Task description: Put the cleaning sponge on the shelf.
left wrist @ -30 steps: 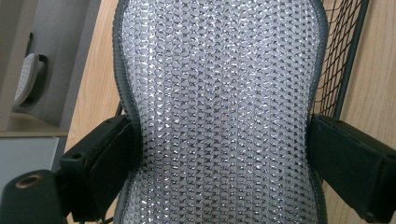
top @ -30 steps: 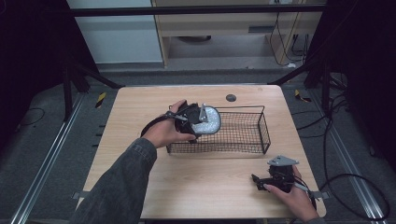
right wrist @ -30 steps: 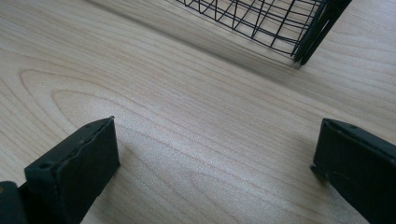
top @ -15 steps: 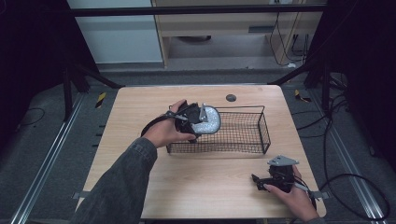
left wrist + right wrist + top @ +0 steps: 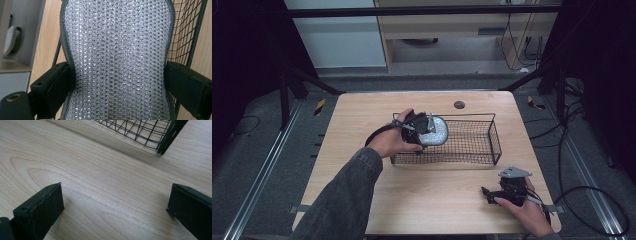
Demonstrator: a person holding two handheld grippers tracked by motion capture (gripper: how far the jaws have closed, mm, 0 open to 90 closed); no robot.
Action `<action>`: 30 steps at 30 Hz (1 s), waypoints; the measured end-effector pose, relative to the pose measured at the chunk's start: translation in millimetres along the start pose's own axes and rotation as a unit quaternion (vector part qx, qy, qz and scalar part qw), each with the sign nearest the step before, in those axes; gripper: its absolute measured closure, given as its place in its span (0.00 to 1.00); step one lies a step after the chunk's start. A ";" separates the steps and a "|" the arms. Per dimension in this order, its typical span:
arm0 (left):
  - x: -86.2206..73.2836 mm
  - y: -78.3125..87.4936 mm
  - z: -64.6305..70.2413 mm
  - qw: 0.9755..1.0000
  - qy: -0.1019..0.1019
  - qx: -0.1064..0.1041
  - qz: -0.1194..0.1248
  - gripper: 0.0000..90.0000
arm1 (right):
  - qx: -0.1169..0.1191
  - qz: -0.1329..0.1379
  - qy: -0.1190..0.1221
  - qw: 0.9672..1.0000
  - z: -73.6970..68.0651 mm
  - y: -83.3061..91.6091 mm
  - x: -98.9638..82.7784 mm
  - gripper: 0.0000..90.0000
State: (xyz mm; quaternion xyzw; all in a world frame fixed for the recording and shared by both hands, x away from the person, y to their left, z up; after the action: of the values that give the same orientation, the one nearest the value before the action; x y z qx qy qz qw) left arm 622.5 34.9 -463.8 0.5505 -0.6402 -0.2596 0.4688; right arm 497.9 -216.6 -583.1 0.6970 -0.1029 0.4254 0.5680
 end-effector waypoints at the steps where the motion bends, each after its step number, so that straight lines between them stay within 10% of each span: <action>1: -0.2 -0.3 -0.4 1.000 0.002 0.000 0.000 0.07 | 0.000 0.000 0.000 1.000 0.0 0.0 0.0 0.00; 30: 5.0 8.1 6.9 0.999 0.018 -0.014 0.028 0.06 | 0.000 0.000 0.000 1.000 0.0 0.0 -0.1 0.00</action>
State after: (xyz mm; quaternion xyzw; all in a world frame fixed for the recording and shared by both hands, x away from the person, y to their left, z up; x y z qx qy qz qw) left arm 612.9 31.1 -458.2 0.5306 -0.6432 -0.2454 0.4946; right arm 497.9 -216.6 -583.1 0.6970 -0.1026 0.4255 0.5680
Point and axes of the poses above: each handheld gripper's, and its own axes: y roughly backward along the jaws, x roughly out of its top, z roughly to its right, the point moved 10 cm from there along -y, roughly forward along the jaws, and after that the axes turned 1 degree about -z, right-handed, at the moved point
